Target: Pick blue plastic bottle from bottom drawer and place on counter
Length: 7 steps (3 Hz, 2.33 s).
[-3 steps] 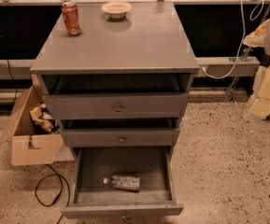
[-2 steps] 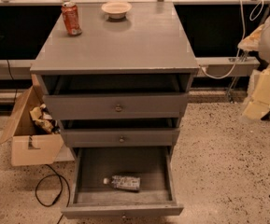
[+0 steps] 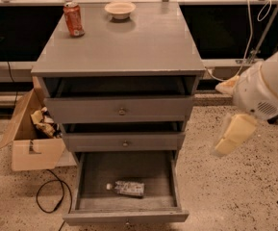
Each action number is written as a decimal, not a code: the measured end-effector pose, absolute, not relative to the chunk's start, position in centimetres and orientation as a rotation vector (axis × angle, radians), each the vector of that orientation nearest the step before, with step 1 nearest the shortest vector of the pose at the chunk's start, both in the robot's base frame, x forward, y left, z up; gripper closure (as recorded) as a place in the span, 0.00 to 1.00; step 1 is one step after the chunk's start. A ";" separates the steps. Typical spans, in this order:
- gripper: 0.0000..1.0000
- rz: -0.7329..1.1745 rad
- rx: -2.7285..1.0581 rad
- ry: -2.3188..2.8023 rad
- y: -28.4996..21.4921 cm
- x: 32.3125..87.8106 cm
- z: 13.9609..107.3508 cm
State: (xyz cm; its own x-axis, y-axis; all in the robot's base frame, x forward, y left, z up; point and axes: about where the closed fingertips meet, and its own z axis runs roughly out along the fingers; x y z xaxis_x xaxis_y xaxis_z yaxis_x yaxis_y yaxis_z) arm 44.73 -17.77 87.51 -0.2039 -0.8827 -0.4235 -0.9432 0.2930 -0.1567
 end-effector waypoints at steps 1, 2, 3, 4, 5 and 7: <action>0.00 0.308 -1.517 2.088 -15.8 45.7 83.3; 0.00 0.308 -1.520 2.089 -15.9 45.6 83.3; 0.00 0.385 -1.559 2.108 -14.6 46.7 78.4; 0.00 0.409 -1.605 2.118 -13.0 47.8 72.5; 0.00 0.464 -1.593 2.094 -10.9 48.9 67.3; 0.00 0.659 -1.532 2.008 -4.6 51.7 58.4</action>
Offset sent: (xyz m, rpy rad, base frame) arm 0.0047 0.0147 -0.0377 0.1104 0.0032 -0.0193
